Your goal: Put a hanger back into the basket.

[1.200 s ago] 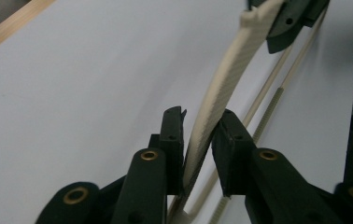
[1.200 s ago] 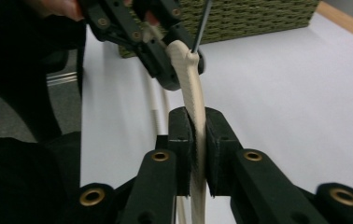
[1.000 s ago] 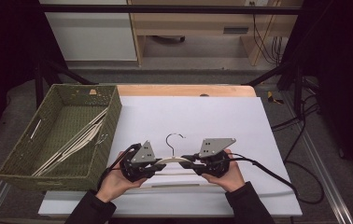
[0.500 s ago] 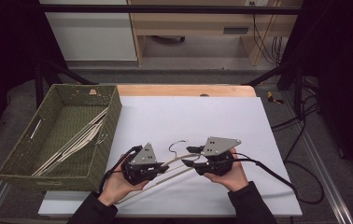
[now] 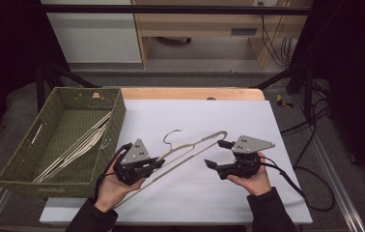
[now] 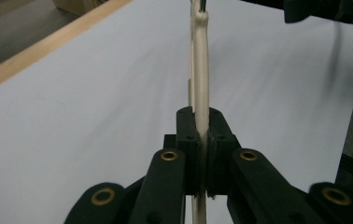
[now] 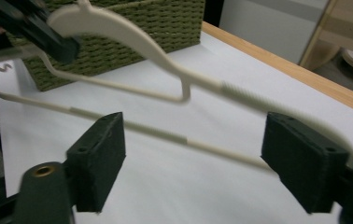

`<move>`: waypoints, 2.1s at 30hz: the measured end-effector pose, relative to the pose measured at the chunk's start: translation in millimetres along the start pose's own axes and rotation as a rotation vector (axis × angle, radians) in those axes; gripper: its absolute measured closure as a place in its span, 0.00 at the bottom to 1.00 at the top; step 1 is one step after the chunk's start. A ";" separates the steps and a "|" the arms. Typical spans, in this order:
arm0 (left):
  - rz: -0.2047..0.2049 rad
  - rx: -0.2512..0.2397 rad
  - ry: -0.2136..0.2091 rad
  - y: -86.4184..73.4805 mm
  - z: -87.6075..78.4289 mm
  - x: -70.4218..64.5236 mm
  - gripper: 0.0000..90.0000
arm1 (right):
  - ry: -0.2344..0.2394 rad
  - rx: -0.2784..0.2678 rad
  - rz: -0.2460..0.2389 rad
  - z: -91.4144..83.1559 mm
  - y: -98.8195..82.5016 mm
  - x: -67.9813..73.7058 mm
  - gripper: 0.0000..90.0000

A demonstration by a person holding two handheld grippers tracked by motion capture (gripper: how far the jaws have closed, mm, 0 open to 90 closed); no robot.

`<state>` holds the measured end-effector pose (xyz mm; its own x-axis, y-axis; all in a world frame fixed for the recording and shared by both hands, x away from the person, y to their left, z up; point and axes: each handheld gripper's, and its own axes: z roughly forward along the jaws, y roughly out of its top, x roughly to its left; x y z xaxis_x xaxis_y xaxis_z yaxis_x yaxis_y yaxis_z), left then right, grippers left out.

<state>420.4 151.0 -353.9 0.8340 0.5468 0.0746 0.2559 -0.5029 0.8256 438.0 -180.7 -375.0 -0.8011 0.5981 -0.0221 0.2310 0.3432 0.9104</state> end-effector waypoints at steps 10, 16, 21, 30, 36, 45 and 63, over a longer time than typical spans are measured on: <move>0.015 -0.077 0.048 25.5 -35.8 11.4 0.96 | -0.071 -0.024 0.083 -21.2 -16.7 -10.5 0.14; 0.034 -0.091 0.094 43.0 -59.9 22.2 0.96 | -0.111 -0.053 0.126 -34.2 -25.8 -16.9 0.13; 0.045 -0.090 0.134 50.8 -81.9 40.6 0.96 | -0.129 -0.064 0.135 -40.6 -29.8 -19.4 0.13; 0.026 -0.081 0.253 44.5 -117.7 79.8 0.96 | -0.132 -0.050 0.146 -38.3 -32.6 -20.0 0.11; -0.001 -0.060 0.310 26.1 -133.3 110.3 0.96 | -0.139 -0.053 0.150 -40.2 -33.3 -21.3 0.11; -0.016 -0.010 0.354 -4.0 -141.8 141.6 0.96 | -0.142 -0.046 0.152 -39.1 -34.3 -22.0 0.11; -0.037 0.042 0.458 -57.5 -160.0 182.6 0.96 | -0.144 -0.044 0.155 -39.2 -34.8 -22.4 0.10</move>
<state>479.8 386.8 -298.2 0.5244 0.7996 0.2925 0.3094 -0.4990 0.8095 426.3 -234.5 -390.0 -0.6699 0.7397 0.0639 0.3188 0.2087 0.9246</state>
